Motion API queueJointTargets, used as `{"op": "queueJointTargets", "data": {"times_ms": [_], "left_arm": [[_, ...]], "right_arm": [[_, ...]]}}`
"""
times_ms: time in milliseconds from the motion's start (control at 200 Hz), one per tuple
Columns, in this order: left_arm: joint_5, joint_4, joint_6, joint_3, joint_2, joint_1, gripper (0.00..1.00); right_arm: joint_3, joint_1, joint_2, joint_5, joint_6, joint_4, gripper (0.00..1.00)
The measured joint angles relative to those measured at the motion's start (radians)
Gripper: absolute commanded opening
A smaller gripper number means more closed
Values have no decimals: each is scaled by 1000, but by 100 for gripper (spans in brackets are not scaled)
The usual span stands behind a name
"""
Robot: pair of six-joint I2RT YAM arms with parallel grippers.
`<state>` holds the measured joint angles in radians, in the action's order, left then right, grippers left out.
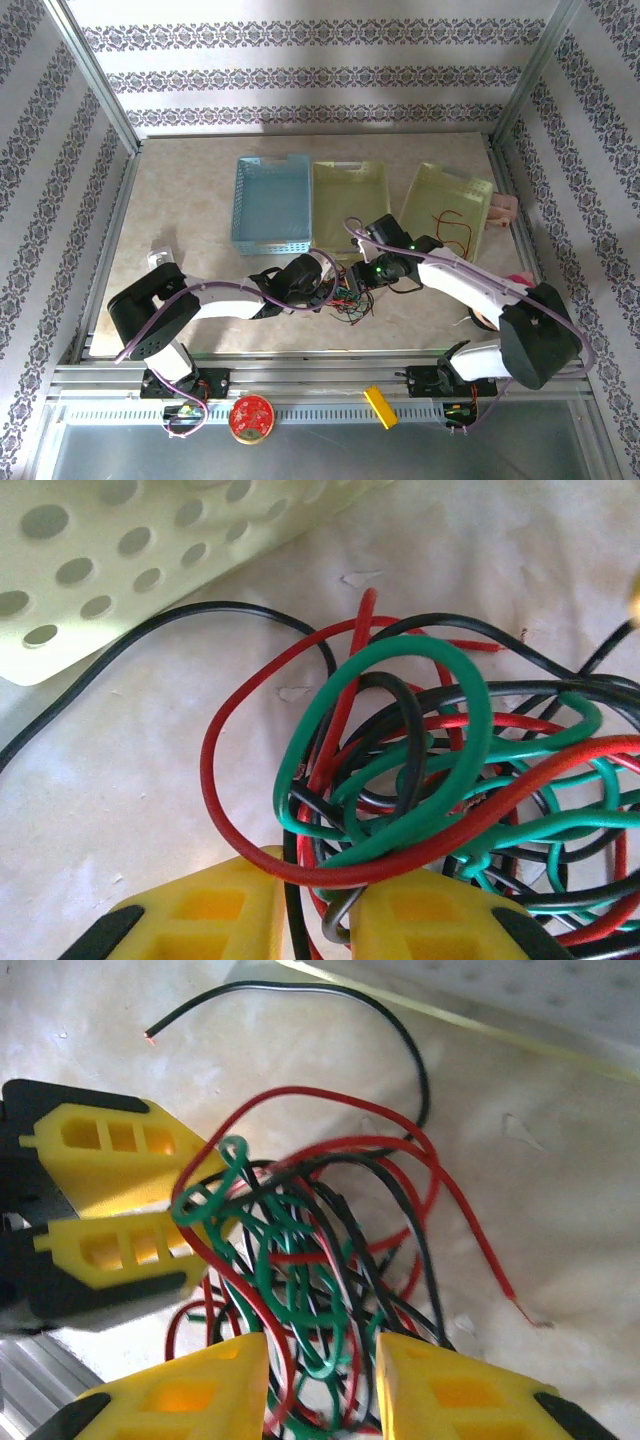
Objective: Untangle the cables
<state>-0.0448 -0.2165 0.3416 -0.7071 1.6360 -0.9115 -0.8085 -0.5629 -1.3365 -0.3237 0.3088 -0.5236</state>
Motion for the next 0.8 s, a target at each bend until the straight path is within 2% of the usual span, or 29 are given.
{"op": "queueJointTargets", "data": {"times_ms": [240, 500, 799], "left_arm": [[5, 0, 0, 0, 2, 0, 21], [4, 0, 0, 0, 3, 0, 21], [5, -1, -1, 0, 9, -5, 21]], "right_arm": [[98, 57, 74, 24, 36, -26, 36], [85, 56, 175, 46, 41, -9, 44], [-32, -15, -16, -9, 10, 35, 46]]}}
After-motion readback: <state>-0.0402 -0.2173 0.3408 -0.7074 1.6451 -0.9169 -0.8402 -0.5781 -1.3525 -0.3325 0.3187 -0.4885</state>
